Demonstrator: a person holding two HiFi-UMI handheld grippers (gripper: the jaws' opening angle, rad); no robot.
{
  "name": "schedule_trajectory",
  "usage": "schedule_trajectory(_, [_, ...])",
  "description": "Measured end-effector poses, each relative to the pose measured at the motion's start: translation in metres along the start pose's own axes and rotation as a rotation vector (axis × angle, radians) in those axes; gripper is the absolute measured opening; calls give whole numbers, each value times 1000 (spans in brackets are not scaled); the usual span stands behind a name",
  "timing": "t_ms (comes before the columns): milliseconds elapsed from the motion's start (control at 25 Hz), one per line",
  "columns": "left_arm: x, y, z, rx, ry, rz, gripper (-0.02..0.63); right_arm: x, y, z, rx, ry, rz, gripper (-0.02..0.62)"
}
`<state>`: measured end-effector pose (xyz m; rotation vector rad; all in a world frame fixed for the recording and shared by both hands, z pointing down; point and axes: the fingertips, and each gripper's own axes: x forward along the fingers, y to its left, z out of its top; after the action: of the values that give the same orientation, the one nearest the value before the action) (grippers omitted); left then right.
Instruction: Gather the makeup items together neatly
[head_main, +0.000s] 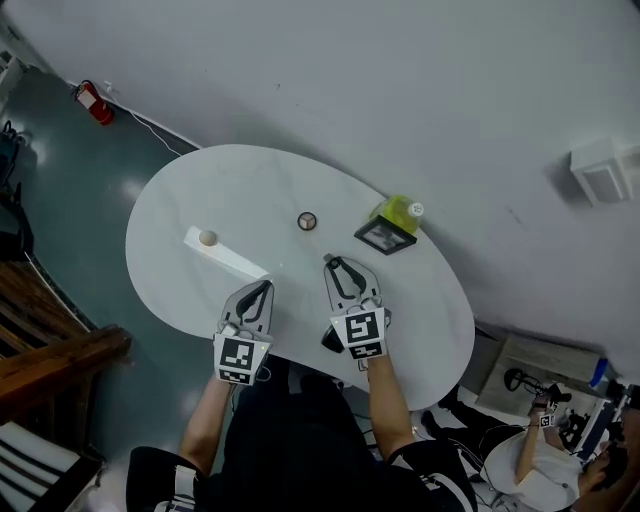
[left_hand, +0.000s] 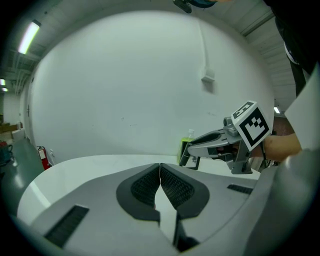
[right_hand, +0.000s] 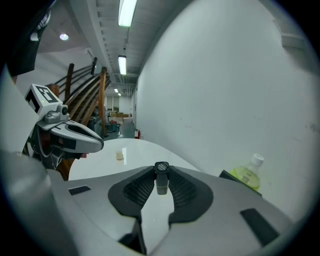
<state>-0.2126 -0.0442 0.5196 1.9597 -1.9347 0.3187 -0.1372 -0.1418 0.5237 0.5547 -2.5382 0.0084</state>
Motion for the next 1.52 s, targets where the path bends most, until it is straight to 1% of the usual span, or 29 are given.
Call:
schedule_trajectory(480, [-9,-140,4,66,-30,-126,20,-148,-43,-66,64,2,-139,106])
schedule_trajectory(640, [-16,-179,2,77,-43,-142,20,-188,-48,-87,69,3,-158,106])
schedule_trajectory(800, [-26,-210,-2,84,-51,-142,20,-219,-47,-104,66,0,-160,106])
schedule_trajectory(920, [-36,-228,-6,87,-56,-132,20,-237,-43,-114,61,-3,-151,106])
schedule_trajectory(1080, [-47,-240,-13,86,-56,-107,20,-253,-37,-124,61,-14,-131,106])
schedule_trajectory(1320, [-61,-250,-26,84,-53,-70,20,-262,-20,-137,58,-26,-89,106])
schedule_trajectory(1520, [-69,-252,-39,78,-37,-50,20,-259,-5,-152,50,-10,-54,106])
